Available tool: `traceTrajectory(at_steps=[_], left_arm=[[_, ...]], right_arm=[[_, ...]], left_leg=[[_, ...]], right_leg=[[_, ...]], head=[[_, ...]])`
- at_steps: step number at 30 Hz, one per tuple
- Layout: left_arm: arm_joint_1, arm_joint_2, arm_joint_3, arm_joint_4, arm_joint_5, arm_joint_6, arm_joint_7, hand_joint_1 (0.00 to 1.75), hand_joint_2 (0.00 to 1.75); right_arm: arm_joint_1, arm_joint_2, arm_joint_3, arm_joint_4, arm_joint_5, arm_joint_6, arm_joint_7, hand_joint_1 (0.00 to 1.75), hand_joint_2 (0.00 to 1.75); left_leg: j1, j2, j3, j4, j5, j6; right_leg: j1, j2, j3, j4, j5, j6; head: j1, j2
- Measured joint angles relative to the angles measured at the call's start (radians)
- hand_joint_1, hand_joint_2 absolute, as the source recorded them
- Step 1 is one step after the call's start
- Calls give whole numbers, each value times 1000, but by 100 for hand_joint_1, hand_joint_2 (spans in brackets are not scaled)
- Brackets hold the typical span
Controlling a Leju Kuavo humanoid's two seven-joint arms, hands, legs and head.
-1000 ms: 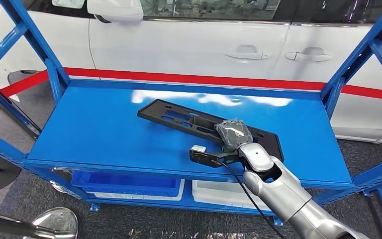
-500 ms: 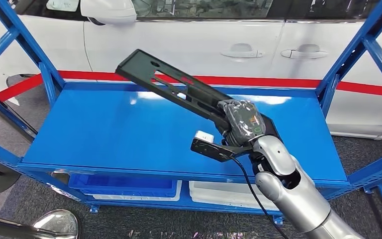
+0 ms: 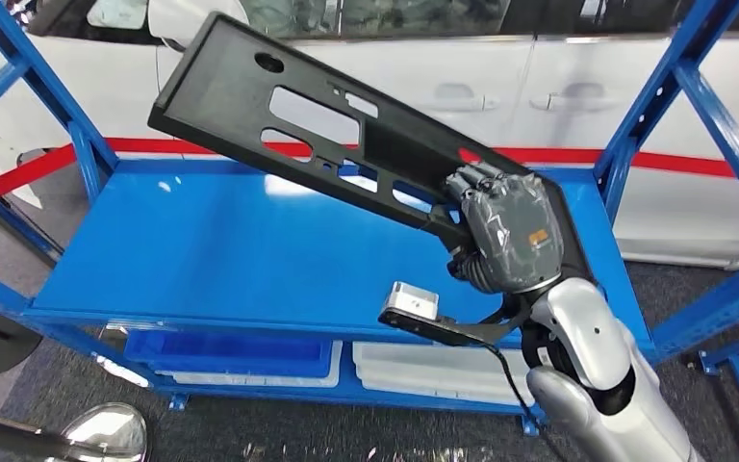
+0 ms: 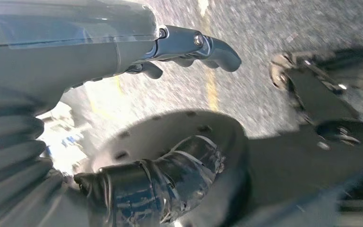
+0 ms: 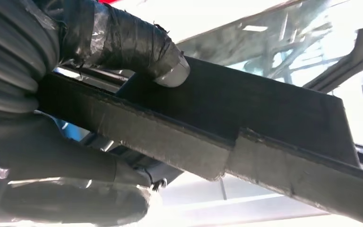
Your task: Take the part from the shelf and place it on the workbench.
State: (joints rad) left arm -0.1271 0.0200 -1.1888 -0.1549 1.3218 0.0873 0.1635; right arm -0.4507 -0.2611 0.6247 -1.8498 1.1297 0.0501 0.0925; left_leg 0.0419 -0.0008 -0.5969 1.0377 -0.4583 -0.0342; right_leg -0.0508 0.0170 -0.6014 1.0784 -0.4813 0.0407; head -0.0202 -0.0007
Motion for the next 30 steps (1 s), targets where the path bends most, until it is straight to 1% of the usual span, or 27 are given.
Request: traceTrajectory(at_steps=[1, 2, 3, 5, 6, 7, 8, 9, 10, 11, 12, 13, 14, 16, 17, 18, 20, 21, 22, 23, 24, 25, 26, 27, 28, 29, 30], left_arm=[[0, 0, 0, 0, 0, 0, 0, 0, 175], [0, 0, 0, 0, 1, -1, 0, 0, 175], [0, 0, 0, 0, 1, -2, 1, 0, 175], [-2, 1, -1, 0, 2, -5, 1, 0, 175], [-3, 1, -1, 0, 3, -6, 1, 0, 175], [-4, 1, -1, 0, 5, -7, 1, 0, 175], [-5, 1, -1, 0, 7, -7, 1, 0, 175], [-5, 1, -1, 0, 9, -7, 1, 0, 175], [-5, 1, -1, 0, 11, -7, 1, 0, 175], [-6, 1, -1, 0, 12, -6, 1, 0, 175], [-7, 1, -1, 0, 12, -5, 1, 0, 175], [-8, 0, -1, 0, 13, -4, 1, 0, 175], [-9, 0, -1, 0, 14, -2, 1, 0, 175], [-10, -5, -1, 0, 16, 2, 2, 0, 175], [-10, -8, -1, 0, 16, 4, 3, 0, 175], [-10, -11, -1, 0, 17, 7, 5, 0, 175], [-9, -15, -1, 0, 19, 14, 9, 0, 175], [-9, -18, -1, 0, 20, 18, 11, 0, 175], [-10, -21, -1, 0, 22, 22, 12, 0, 175], [-10, -25, -1, 0, 24, 24, 12, 0, 175], [-10, -29, -1, 0, 27, 26, 12, 0, 175], [-11, -34, -1, 0, 30, 29, 12, 0, 175], [-11, -38, -1, 0, 32, 31, 12, 0, 175], [-12, -42, -1, 0, 33, 34, 12, 0, 175], [-13, -46, -1, 0, 33, 36, 11, 0, 175], [-13, -48, -1, 0, 33, 37, 11, 0, 175], [-14, -50, -1, 0, 33, 37, 10, 0, 175]], right_arm=[[-3, -2, 3, -16, 21, 12, 3, 175, 175], [-7, -3, 7, -34, 41, 25, 9, 175, 175], [-13, -4, 14, -53, 58, 39, 15, 175, 175], [-23, -7, 28, -88, 76, 67, 31, 175, 175], [-28, -10, 36, -103, 78, 84, 39, 175, 175], [-34, -14, 45, -115, 79, 103, 47, 175, 175], [-40, -18, 55, -126, 78, 125, 55, 175, 175], [-50, -24, 66, -136, 74, 150, 63, 175, 175], [-63, -30, 78, -146, 69, 177, 72, 175, 175], [-76, -37, 91, -158, 64, 203, 82, 175, 175], [-92, -44, 106, -172, 59, 228, 91, 175, 175], [-107, -52, 122, -187, 57, 250, 100, 175, 175], [-122, -60, 137, -205, 55, 270, 109, 175, 175], [-153, -75, 165, -251, 47, 311, 130, 175, 175], [-169, -82, 176, -275, 41, 328, 142, 175, 175], [-186, -90, 185, -300, 33, 344, 154, 175, 175], [-222, -101, 202, -349, 10, 365, 175, 175, 175], [-238, -107, 212, -375, -4, 372, 184, 175, 175], [-252, -114, 222, -400, -19, 377, 191, 175, 175], [-266, -121, 230, -424, -33, 379, 195, 175, 175], [-280, -127, 238, -445, -47, 380, 198, 175, 175], [-294, -133, 245, -463, -60, 381, 199, 175, 175], [-308, -138, 250, -480, -72, 380, 199, 175, 175], [-321, -143, 253, -495, -82, 380, 200, 175, 175], [-331, -148, 256, -508, -89, 380, 200, 175, 175], [-340, -152, 257, -518, -94, 380, 201, 175, 175], [-347, -156, 257, -527, -96, 380, 202, 175, 175]], left_leg=[[3, 0, -8, 6, -5, -4], [5, 0, -17, 22, -23, -5], [5, 0, -32, 57, -56, -4], [0, 1, -69, 174, -142, 1], [-3, 1, -84, 231, -172, 4], [-7, 1, -86, 264, -183, 8], [-11, 1, -73, 267, -177, 15], [-16, 1, -42, 233, -155, 24], [-22, 0, 3, 172, -130, 35], [-28, 0, 48, 102, -118, 46], [-34, 0, 83, 46, -108, 52], [-40, -1, 101, 10, -107, 56], [-44, -2, 104, -5, -105, 56], [-45, -1, 96, -16, -82, 61], [-43, 1, 92, -24, -69, 66], [-40, 5, 85, -31, -54, 74], [-39, 11, 63, -35, -29, 84], [-40, 12, 49, -34, -19, 87], [-41, 13, 34, -32, -9, 87], [-41, 13, 19, -30, 0, 86], [-41, 13, 4, -25, 8, 84], [-41, 13, -10, -19, 15, 82], [-42, 12, -22, -13, 21, 79], [-43, 11, -32, -6, 26, 74], [-44, 11, -38, -2, 32, 69], [-44, 10, -42, 0, 39, 63], [-44, 10, -44, -1, 47, 57]], right_leg=[[1, 0, -7, 1, 3, -12], [3, -1, -14, 0, 9, -22], [5, -2, -22, -2, 17, -32], [12, -3, -38, -3, 30, -46], [17, -3, -47, -3, 37, -50], [22, -4, -57, -3, 45, -53], [28, -4, -66, -3, 52, -55], [32, -4, -76, -3, 60, -56], [36, -3, -84, -3, 69, -55], [38, -2, -91, -3, 77, -53], [39, -3, -96, -6, 85, -50], [38, -4, -97, -9, 94, -44], [36, -6, -96, -14, 103, -38], [33, -6, -95, -24, 117, -24], [34, -6, -100, -18, 104, -19], [36, -6, -109, 4, 73, -15], [37, -7, -135, 103, -28, -11], [37, -7, -145, 163, -67, -9], [36, -7, -145, 210, -82, -6], [36, -8, -133, 232, -75, -4], [35, -8, -108, 224, -53, -4], [35, -8, -65, 180, -27, -4], [35, -9, -13, 115, -17, -7], [36, -8, 35, 46, -19, -11], [39, -8, 70, -9, -28, -16], [42, -8, 86, -40, -37, -22], [44, -8, 87, -52, -35, -28]], head=[[-3, 0], [-4, 0], [-8, 0], [-14, 0], [-15, 0], [-16, 0], [-17, 0], [-16, 0], [-17, 0], [-17, 0], [-16, 0], [-17, 0], [-18, 0], [-21, 0], [-20, 0], [-19, 0], [-16, 0], [-14, 0], [-13, 0], [-13, 0], [-12, 0], [-12, 0], [-12, 0], [-13, 0], [-13, 0], [-13, 0], [-13, 0]])
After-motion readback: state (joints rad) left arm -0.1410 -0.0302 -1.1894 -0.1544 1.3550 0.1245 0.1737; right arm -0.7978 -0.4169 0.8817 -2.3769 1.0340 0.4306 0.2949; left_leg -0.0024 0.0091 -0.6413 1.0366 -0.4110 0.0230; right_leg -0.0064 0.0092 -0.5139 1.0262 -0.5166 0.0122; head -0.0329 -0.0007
